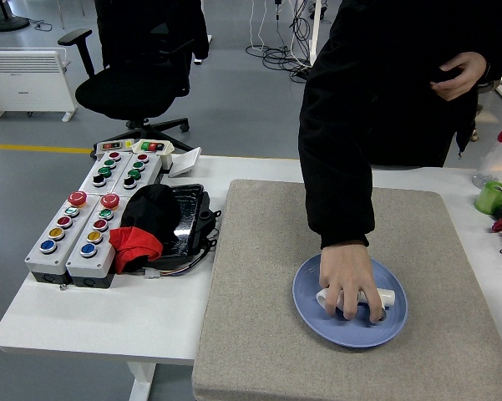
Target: Pick pipe place plate twice
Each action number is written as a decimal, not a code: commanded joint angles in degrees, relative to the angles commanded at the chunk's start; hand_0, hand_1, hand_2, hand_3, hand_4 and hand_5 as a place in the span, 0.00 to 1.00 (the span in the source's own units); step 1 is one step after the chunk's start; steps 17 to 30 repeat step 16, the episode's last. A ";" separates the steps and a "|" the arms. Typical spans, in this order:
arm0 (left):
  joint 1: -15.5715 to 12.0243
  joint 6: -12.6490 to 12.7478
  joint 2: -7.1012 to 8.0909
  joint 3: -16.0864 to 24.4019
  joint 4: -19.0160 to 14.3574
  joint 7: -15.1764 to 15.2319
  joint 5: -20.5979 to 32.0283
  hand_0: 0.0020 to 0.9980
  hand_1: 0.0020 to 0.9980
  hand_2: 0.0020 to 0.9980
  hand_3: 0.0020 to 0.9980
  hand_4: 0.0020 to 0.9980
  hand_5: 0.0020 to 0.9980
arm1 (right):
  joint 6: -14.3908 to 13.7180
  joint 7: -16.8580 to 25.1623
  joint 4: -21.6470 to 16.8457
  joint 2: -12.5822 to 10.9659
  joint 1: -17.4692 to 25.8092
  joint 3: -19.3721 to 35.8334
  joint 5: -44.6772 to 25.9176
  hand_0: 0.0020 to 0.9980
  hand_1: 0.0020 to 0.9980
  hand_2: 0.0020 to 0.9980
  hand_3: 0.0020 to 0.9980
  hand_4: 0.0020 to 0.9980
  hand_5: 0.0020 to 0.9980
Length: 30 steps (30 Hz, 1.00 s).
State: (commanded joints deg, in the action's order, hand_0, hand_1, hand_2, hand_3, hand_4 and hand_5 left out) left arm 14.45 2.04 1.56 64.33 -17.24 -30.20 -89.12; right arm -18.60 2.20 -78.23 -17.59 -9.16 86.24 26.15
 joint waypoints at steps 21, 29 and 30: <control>0.08 -0.01 -0.02 -0.08 0.01 0.05 0.05 0.65 0.63 0.63 0.55 0.39 1.00 | -0.07 0.23 0.15 0.19 0.01 0.06 0.28 0.83 0.79 0.86 0.82 0.52 0.56; 0.08 -0.01 -0.02 -0.08 0.01 0.05 0.05 0.65 0.63 0.63 0.55 0.39 1.00 | -0.07 0.23 0.15 0.19 0.01 0.06 0.28 0.83 0.79 0.86 0.82 0.52 0.56; 0.08 -0.01 -0.02 -0.08 0.01 0.05 0.05 0.65 0.63 0.63 0.55 0.39 1.00 | -0.07 0.23 0.15 0.19 0.01 0.06 0.28 0.83 0.79 0.86 0.82 0.52 0.56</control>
